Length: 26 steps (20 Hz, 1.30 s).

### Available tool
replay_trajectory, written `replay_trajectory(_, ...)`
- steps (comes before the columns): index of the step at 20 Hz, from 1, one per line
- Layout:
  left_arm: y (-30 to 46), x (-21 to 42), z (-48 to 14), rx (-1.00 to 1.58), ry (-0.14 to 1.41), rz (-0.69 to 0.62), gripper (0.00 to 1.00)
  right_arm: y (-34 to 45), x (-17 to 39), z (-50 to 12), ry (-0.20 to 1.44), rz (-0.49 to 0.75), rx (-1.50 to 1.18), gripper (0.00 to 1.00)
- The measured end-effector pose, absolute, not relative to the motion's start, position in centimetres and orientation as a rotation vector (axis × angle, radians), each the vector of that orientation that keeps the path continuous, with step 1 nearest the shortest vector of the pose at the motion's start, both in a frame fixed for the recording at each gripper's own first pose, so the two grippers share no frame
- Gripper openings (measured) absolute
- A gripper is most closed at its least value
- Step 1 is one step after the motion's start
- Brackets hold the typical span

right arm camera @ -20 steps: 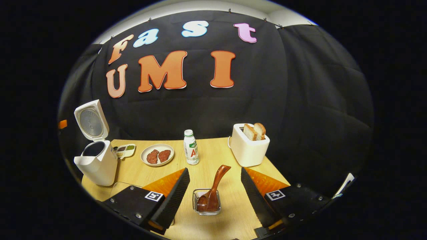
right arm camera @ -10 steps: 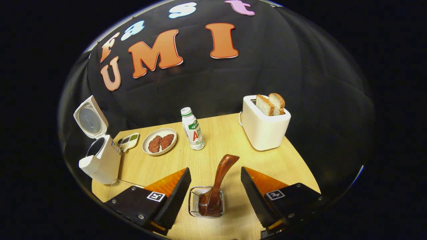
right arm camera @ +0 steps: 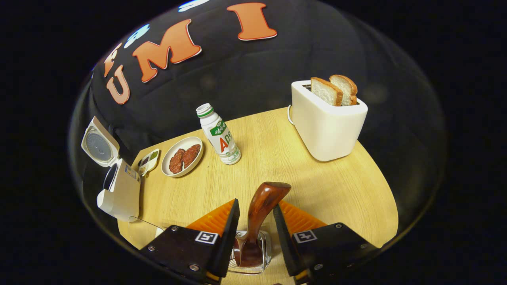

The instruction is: Close the left gripper, press the button to open the rice cooker; take a wooden spoon from the chopstick holder with the right hand, scoop a spoonful of rice and pour it into the rice cooker, then put the wooden spoon back into the chopstick holder.

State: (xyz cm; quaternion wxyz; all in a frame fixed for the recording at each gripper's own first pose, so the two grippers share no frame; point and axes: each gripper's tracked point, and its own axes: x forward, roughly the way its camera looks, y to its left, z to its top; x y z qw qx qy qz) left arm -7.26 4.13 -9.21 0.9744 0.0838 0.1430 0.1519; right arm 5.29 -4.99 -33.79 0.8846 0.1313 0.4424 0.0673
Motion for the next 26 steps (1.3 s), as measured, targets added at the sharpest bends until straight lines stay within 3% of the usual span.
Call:
replay_trajectory(1, 3.9, -7.2, -9.3, 0.172, 0.293, 0.305, 0.86, -5.0, 5.5, -34.2, 0.931, 0.139, 0.281, 0.51)
replay_trajectory(3, 3.3, -7.2, -9.4, 0.176, 0.295, 0.298, 0.87, -4.7, 5.3, -35.2, 0.972, 0.14, 0.308, 0.34)
replay_trajectory(6, 2.6, -6.7, -9.5, 0.188, 0.296, 0.285, 0.87, -4.5, 5.1, -35.2, 0.991, 0.115, 0.391, 0.25)
replay_trajectory(19, 0.5, -2.7, -10.8, 0.22, 0.289, 0.126, 0.87, -5.8, 0.3, -31.2, 0.731, 0.015, 0.529, 0.14)
replay_trajectory(23, 0.5, -1.7, -10.8, 0.206, 0.282, 0.069, 0.89, -5.6, 0.5, -28.1, 0.667, -0.024, 0.537, 0.13)
replay_trajectory(26, 0.9, -1.1, -10.6, 0.189, 0.268, 0.04, 0.86, -5.7, -0.2, -24.6, 0.616, -0.054, 0.526, 0.13)
